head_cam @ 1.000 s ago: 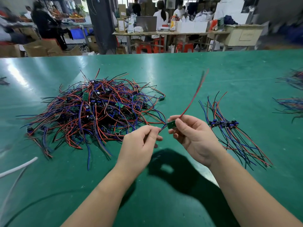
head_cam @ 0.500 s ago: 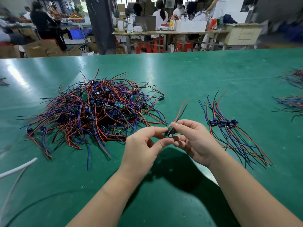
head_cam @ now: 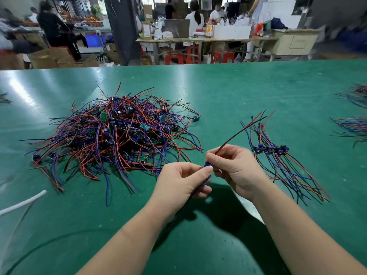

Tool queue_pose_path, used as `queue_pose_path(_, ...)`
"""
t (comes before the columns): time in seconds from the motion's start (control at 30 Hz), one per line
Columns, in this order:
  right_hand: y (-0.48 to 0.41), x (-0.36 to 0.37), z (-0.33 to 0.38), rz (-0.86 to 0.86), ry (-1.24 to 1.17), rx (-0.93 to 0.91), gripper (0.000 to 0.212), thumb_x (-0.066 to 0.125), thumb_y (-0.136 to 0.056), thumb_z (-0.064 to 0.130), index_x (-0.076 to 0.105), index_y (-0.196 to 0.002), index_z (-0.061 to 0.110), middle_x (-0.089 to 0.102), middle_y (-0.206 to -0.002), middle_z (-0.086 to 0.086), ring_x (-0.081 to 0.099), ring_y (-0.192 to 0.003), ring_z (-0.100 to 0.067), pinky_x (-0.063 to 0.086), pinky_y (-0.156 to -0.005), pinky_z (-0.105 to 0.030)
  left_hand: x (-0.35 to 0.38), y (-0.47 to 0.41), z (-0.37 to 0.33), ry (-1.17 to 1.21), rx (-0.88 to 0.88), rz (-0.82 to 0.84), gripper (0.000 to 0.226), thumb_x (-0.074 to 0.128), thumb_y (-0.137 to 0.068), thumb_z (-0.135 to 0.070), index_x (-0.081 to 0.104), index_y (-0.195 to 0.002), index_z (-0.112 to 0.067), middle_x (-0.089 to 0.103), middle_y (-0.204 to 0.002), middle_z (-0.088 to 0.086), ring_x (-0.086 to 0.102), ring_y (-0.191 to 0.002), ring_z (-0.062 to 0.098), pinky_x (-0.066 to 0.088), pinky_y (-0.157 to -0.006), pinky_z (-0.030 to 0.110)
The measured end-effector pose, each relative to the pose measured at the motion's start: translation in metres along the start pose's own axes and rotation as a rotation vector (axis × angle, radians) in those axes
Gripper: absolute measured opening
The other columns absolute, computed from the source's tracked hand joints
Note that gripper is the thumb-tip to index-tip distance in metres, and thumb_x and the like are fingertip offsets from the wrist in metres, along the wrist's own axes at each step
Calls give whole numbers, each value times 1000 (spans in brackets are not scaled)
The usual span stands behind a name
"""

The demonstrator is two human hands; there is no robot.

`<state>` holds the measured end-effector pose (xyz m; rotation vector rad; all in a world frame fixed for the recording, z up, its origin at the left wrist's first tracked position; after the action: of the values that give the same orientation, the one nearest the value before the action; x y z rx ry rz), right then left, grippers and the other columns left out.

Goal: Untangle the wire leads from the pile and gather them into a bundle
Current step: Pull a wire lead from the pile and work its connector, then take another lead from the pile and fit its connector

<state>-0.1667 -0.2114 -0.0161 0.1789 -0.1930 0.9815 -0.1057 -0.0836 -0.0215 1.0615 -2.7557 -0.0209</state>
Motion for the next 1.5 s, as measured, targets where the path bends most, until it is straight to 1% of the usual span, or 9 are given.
queue_pose_path(0.2, -3, -2, -1, -56, 19, -17, 9, 76, -55, 17, 68, -57, 11, 64, -54, -6, 50, -40, -9, 40, -40, -17, 1, -3, 6, 67, -56, -54, 25, 72, -80, -9, 65, -104, -8, 68, -64, 7, 65, -53, 14, 52, -48, 21)
queue_pose_path(0.43, -3, -4, 1, -70, 105, -127, 20, 73, -76, 13, 64, -61, 3, 66, -57, -10, 50, -42, -13, 40, -41, -20, 1, -8, 6, 69, -27, -52, 4, 73, -78, -7, 70, -81, -5, 69, -63, 7, 65, -52, 14, 52, -49, 20)
queue_pose_path(0.53, -5, -11, 5, -147, 56, -142, 25, 72, -76, 17, 64, -68, -4, 64, -57, -8, 50, -42, -11, 41, -42, -19, -3, -9, 3, 33, -97, 46, 5, 74, -75, -8, 69, -75, -7, 67, -61, 6, 64, -50, 15, 52, -48, 21)
queue_pose_path(0.63, -7, -27, 16, -281, -27, -169, 22, 70, -82, 12, 61, -63, 5, 62, -54, -6, 49, -39, -9, 39, -39, -16, -4, -5, 1, -20, -178, 202, 19, 77, -63, -19, 68, -77, -9, 68, -66, 5, 65, -54, 16, 53, -51, 23)
queue_pose_path(0.93, -4, -39, 22, -481, -119, -175, 32, 63, -90, 35, 68, -68, 12, 54, -44, -6, 39, -32, -9, 29, -35, -14, -2, 8, -2, -120, -242, 498, 24, 68, -82, -20, 66, -106, -21, 61, -68, -6, 69, -67, 20, 54, -58, 23)
queue_pose_path(1.13, -11, -35, 14, -266, -135, 56, 54, 26, -100, 50, 66, -96, 14, 63, -54, -6, 45, -36, -12, 36, -36, -17, -4, 9, -2, -18, -195, 477, 21, 65, -79, -24, 66, -99, -17, 67, -75, -2, 70, -78, 21, 58, -70, 30)
queue_pose_path(1.3, -4, -27, -3, 44, 252, 245, 10, 60, -90, 10, 59, -100, 7, 65, -62, -5, 53, -43, -14, 44, -42, -19, -6, -1, -7, 278, -99, 318, 25, 59, -77, -22, 60, -99, -11, 73, -82, 8, 71, -79, 18, 56, -78, 29)
queue_pose_path(1.4, 2, -14, -5, 261, 284, 99, 29, 78, -65, 8, 60, -88, 5, 61, -71, -11, 52, -53, -15, 45, -51, -22, -10, -4, -12, 426, -81, 228, 24, 59, -76, -23, 58, -95, -9, 74, -87, 9, 72, -74, 15, 58, -66, 23)
queue_pose_path(1.5, 3, -1, -2, 286, 173, -74, 26, 80, -64, 2, 62, -81, 9, 60, -65, -5, 52, -52, -12, 43, -51, -21, -12, -7, -13, 438, -79, 137, 25, 61, -73, -27, 61, -93, -12, 75, -90, 4, 71, -74, 10, 56, -64, 20)
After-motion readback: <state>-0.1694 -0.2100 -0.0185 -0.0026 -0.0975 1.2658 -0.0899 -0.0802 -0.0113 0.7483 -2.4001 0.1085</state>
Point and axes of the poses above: each hand's wrist, its own y-axis away from the middle knuckle, its own x-axis out of the palm, z = x × y, the point moved 2 cm from there along -y, towards the middle knuckle
